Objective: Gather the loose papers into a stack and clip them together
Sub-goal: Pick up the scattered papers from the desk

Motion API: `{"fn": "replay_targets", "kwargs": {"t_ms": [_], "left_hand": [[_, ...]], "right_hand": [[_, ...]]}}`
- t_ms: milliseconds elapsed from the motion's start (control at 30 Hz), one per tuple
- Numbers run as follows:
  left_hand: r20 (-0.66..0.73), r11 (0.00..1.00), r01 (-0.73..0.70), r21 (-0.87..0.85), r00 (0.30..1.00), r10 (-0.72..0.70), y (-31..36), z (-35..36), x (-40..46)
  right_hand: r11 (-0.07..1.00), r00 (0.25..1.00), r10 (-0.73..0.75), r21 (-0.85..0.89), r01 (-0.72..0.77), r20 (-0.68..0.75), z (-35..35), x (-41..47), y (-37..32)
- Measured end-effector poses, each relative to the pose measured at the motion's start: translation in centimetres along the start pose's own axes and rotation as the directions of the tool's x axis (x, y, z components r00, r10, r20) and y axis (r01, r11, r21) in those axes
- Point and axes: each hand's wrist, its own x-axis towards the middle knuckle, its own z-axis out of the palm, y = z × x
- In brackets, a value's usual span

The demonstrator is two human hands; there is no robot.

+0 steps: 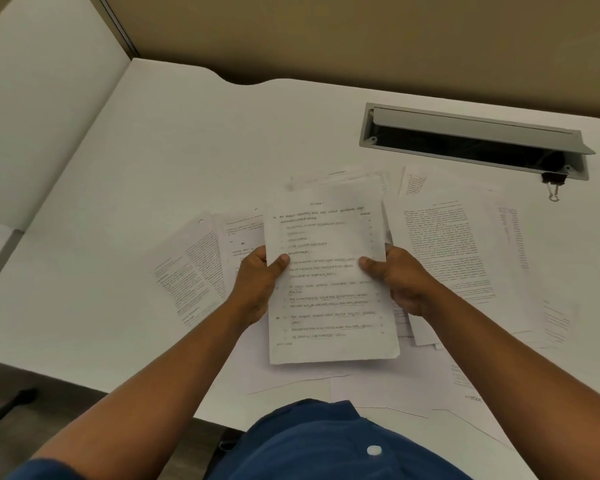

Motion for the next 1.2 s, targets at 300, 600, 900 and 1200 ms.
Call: {"fn": "replay_targets", "kwargs": {"t_ms": [300, 600, 900, 1200], "left_hand": [[-0.55, 0.813, 0.255, 0.523, 0.83, 0.093, -2.3, -2.5, -0.7], [-0.485, 0.965, 0.114, 0.238, 0.874, 0.017, -2.0, -4.0, -1.3], [-0.461, 0.945, 0.064, 0.321, 0.882, 0.096, -2.3, -3.9, -1.9], [-0.454, 0.987, -0.038, 0.157, 0.885, 0.106, 0.1, -4.5, -2.7]], "right_hand": [[0.974, 0.98, -0.005, -0.221, -0.04, -0.2, 0.1, 0.1, 1.3], [0.983, 0.977, 0.025, -0.171, -0.062, -0.213, 1.2, -0.3, 2.8], [0.984, 0.978, 0.027, -0.168, -0.063, -0.206, 1.4, -0.9, 3.3], [0.979, 0.967, 0.009, -0.195, -0.061, -0.254, 1.8, -1.4, 3.6]]}}
